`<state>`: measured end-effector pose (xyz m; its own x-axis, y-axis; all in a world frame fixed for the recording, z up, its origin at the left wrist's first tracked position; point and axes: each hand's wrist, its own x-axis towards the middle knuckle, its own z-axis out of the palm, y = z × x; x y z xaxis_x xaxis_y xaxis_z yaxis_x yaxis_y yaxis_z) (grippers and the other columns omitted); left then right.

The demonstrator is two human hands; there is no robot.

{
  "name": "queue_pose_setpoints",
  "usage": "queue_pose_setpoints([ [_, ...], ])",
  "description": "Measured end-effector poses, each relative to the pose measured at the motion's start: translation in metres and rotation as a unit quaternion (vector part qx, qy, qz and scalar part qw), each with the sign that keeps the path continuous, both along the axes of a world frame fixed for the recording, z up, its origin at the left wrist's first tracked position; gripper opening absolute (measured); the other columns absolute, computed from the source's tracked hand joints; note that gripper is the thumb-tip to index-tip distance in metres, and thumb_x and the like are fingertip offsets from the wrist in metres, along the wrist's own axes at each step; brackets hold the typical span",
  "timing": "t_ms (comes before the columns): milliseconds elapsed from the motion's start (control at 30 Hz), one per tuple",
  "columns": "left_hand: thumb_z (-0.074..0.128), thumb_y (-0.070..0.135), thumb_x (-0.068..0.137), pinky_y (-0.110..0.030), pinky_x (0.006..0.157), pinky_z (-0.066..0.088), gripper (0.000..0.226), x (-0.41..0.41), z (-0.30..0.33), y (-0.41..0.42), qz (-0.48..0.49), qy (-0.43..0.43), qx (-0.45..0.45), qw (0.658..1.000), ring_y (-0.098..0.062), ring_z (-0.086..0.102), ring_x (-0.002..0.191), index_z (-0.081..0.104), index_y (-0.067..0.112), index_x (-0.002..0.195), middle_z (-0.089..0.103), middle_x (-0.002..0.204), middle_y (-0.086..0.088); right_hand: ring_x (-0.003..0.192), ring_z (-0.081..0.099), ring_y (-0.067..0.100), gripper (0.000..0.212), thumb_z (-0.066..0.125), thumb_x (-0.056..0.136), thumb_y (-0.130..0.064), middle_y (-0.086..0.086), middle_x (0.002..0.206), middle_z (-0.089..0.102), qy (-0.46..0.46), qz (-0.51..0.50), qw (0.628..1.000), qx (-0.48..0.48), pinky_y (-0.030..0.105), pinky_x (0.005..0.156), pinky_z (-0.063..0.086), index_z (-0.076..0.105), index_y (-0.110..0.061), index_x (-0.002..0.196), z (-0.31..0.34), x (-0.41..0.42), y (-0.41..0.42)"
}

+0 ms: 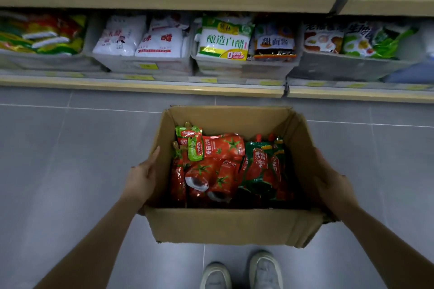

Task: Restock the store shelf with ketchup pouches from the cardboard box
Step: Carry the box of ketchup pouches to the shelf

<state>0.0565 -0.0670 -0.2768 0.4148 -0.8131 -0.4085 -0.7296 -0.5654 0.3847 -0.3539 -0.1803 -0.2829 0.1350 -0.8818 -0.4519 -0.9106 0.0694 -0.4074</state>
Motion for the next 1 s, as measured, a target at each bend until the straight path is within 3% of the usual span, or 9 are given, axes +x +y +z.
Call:
queue_pose_setpoints([
  [133, 0.037, 0.01, 0.096, -0.033, 0.064, 0.04, 0.054, -0.017, 0.033, 0.01, -0.052, -0.007, 0.04, 0.998, -0.036, 0.06, 0.079, 0.022, 0.026, 0.146, 0.065, 0.101, -0.023, 0.108, 0.055, 0.043, 0.072, 0.038, 0.091, -0.007, 0.024, 0.127, 0.055, 0.001, -0.021, 0.999, 0.04, 0.05, 0.091, 0.048, 0.003, -0.053, 0.134, 0.036, -0.027, 0.029],
  [300, 0.038, 0.008, 0.094, -0.031, 0.059, 0.038, 0.056, -0.055, 0.067, 0.012, -0.103, 0.001, 0.061, 0.993, -0.027, 0.052, 0.061, 0.023, 0.026, 0.145, 0.062, 0.079, -0.021, 0.108, 0.057, 0.04, 0.073, 0.04, 0.09, -0.01, 0.019, 0.129, 0.056, 0.005, -0.079, 0.995, 0.058, 0.045, 0.089, 0.049, 0.004, -0.061, 0.127, 0.075, -0.077, 0.067],
  [567, 0.039, 0.007, 0.094, -0.033, 0.056, 0.039, 0.055, -0.149, 0.092, -0.01, -0.15, 0.014, 0.046, 0.988, -0.026, 0.051, 0.055, 0.026, 0.028, 0.144, 0.056, 0.064, -0.013, 0.104, 0.059, 0.04, 0.072, 0.042, 0.089, -0.012, 0.021, 0.121, 0.06, 0.021, -0.15, 0.987, 0.052, 0.045, 0.088, 0.05, 0.008, -0.053, 0.138, 0.104, -0.175, 0.1],
  [700, 0.037, 0.009, 0.095, -0.033, 0.056, 0.039, 0.053, -0.224, 0.109, -0.025, -0.165, 0.013, 0.041, 0.985, -0.022, 0.047, 0.051, 0.026, 0.029, 0.143, 0.049, 0.056, -0.008, 0.099, 0.06, 0.042, 0.075, 0.043, 0.088, -0.011, 0.024, 0.116, 0.062, 0.022, -0.165, 0.985, 0.038, 0.046, 0.085, 0.051, 0.005, -0.056, 0.134, 0.116, -0.245, 0.108],
  [833, 0.036, 0.012, 0.097, -0.032, 0.058, 0.039, 0.051, -0.308, 0.127, -0.039, -0.174, -0.001, 0.028, 0.984, -0.021, 0.047, 0.055, 0.027, 0.03, 0.144, 0.048, 0.061, -0.008, 0.098, 0.061, 0.038, 0.073, 0.043, 0.088, -0.008, 0.021, 0.115, 0.063, 0.023, -0.165, 0.985, 0.034, 0.041, 0.083, 0.049, 0.009, -0.044, 0.143, 0.132, -0.328, 0.101],
  [1000, 0.033, 0.013, 0.098, -0.032, 0.056, 0.039, 0.05, -0.417, 0.152, -0.049, -0.151, 0.013, 0.023, 0.988, -0.02, 0.046, 0.055, 0.025, 0.032, 0.143, 0.048, 0.064, -0.008, 0.1, 0.06, 0.038, 0.076, 0.04, 0.085, -0.005, 0.022, 0.117, 0.061, 0.011, -0.164, 0.986, 0.041, 0.042, 0.086, 0.051, 0.008, -0.044, 0.143, 0.166, -0.439, 0.079],
])
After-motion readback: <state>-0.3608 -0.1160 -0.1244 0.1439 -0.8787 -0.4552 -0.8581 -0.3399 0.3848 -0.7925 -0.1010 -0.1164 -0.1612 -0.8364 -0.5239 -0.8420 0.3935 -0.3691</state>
